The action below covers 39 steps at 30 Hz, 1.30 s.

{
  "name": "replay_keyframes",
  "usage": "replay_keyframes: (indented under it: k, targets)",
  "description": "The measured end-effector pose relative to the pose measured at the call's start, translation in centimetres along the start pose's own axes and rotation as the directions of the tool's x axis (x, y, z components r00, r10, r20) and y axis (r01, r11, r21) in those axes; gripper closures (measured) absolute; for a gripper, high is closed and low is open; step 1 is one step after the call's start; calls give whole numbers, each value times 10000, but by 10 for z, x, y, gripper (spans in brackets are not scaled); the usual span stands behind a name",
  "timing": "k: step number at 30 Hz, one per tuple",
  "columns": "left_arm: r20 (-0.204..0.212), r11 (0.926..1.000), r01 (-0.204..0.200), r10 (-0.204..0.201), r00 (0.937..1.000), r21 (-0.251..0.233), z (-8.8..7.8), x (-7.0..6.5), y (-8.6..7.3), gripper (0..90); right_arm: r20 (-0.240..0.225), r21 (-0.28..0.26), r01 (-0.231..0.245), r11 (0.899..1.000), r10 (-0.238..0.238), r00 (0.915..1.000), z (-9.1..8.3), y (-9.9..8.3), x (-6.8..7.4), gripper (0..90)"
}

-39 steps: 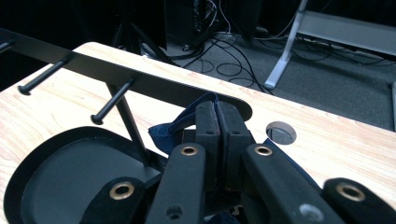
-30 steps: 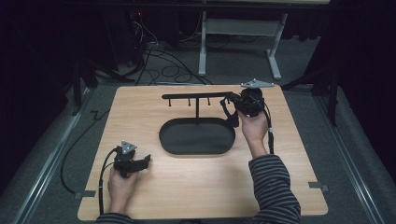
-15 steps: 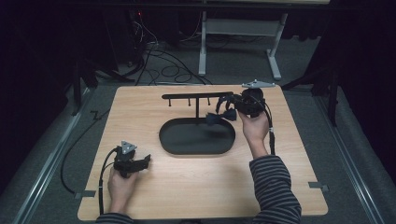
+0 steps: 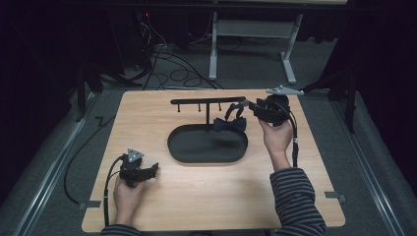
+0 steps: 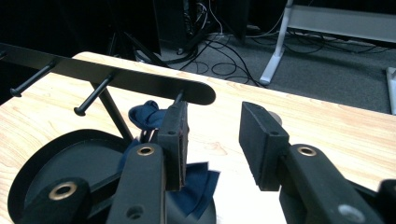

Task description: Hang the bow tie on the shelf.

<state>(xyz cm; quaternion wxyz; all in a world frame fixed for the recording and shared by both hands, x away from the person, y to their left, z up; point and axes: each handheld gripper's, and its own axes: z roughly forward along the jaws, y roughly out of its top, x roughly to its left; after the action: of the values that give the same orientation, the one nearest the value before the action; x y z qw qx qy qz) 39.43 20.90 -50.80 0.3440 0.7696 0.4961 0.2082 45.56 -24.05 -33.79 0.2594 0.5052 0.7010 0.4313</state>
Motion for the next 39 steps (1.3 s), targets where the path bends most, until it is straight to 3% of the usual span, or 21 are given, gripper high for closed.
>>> replay_keyframes:
  k: [17,39]
  targets:
    - [-27,10000,-12,12,10000,-35,0,0,0,248,-250,-186,-83,9998,78,9997,-20,-6,-5,601]
    - [-24,10000,-7,7,10000,-26,0,-1,0,246,-224,-401,-126,9991,117,9997,-43,-19,-12,581]
